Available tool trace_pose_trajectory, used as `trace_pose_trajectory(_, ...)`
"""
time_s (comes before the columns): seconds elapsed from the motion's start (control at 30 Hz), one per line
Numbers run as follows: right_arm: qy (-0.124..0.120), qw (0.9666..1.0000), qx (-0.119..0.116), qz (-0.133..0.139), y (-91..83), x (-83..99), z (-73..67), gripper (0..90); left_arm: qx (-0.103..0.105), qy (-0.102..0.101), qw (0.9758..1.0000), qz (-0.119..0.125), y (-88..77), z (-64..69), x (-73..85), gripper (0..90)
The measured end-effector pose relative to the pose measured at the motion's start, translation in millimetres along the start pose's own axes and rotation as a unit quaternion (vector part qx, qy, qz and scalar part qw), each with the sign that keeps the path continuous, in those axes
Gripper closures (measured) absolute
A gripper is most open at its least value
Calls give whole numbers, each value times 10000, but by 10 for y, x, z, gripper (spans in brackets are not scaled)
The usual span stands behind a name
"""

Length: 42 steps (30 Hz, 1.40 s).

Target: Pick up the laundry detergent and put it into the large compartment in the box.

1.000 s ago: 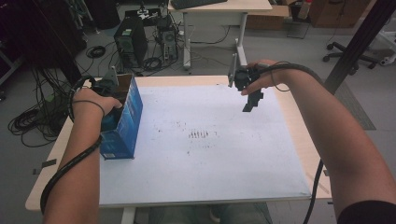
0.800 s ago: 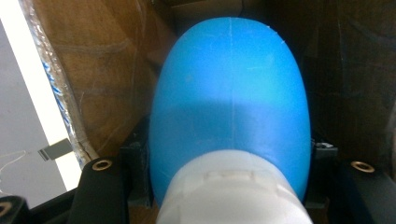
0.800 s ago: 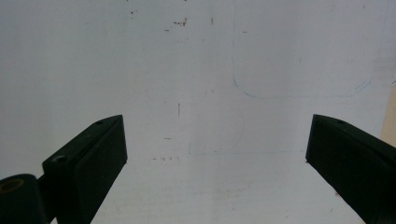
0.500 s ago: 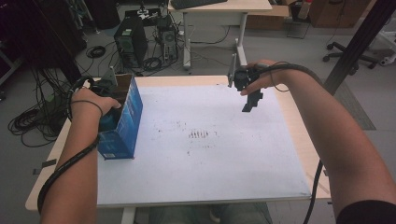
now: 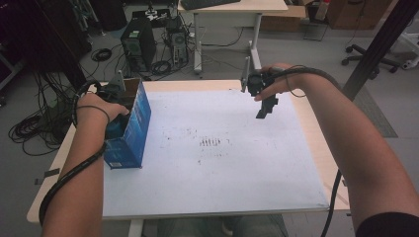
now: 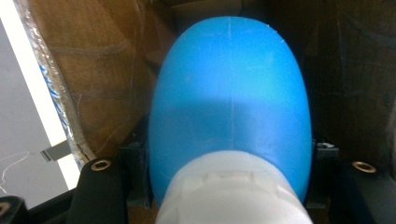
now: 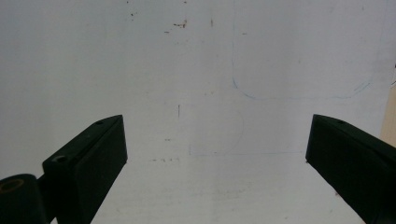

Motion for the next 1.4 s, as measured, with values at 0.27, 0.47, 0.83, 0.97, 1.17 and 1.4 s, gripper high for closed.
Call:
trace_pose_trajectory(0.27,11,10000,-4,4,4,5,3,52,-16,-25,9999,-124,21,-2,8,323)
trace_pose_trajectory(0.47,-18,10000,-8,18,14,-15,10,51,13,-23,10000,-51,11,-3,6,302)
trace_pose_trajectory(0.83,-18,10000,-4,-2,11,-27,4,52,25,-14,10000,24,-5,1,4,284)
trace_pose_trajectory(0.97,-11,10000,-2,12,7,-32,-1,52,3,-14,10000,12,-23,8,8,268)
trace_pose_trajectory(1.17,-33,10000,9,20,0,-34,1,52,-37,-9,10000,0,-68,10,19,264)
trace_pose_trajectory(1.4,-44,10000,22,32,-9,-29,-6,52,-76,-50,9999,52,-122,8,25,265)
Point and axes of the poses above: each handheld gripper's, and its own axes: y roughly forward along the jaws, x roughly out of its underside, z roughly to its right, the point moved 5 cm from there along y, roughly forward along the jaws, and after that the axes turned 6 degrees about -y, right-handed, at the moved point
